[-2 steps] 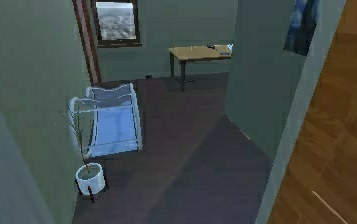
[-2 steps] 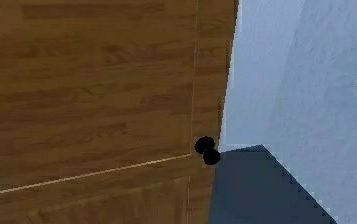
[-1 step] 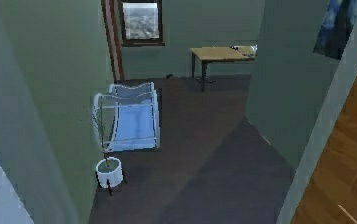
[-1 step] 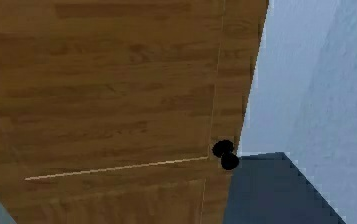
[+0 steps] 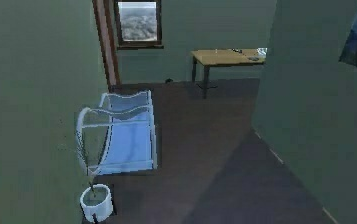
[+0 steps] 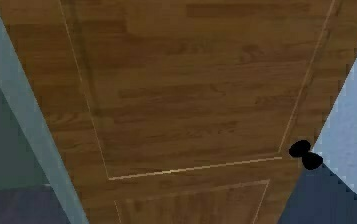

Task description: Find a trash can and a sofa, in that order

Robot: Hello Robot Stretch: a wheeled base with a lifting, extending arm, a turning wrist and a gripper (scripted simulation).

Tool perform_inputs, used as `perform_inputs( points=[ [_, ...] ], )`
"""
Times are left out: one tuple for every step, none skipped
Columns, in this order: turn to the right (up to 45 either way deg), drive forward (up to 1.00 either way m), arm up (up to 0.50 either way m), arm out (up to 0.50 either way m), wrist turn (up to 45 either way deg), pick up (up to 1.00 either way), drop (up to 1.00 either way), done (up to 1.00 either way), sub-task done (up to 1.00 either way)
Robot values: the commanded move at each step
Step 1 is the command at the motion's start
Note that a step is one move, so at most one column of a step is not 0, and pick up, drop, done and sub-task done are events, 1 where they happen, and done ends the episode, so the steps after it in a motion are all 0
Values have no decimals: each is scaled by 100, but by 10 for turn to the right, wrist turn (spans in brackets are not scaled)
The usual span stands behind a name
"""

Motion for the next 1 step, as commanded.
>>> perform_inputs(
  points=[
    [-90, 0, 0, 0, 0, 0, 0, 0, 0]
  ],
)
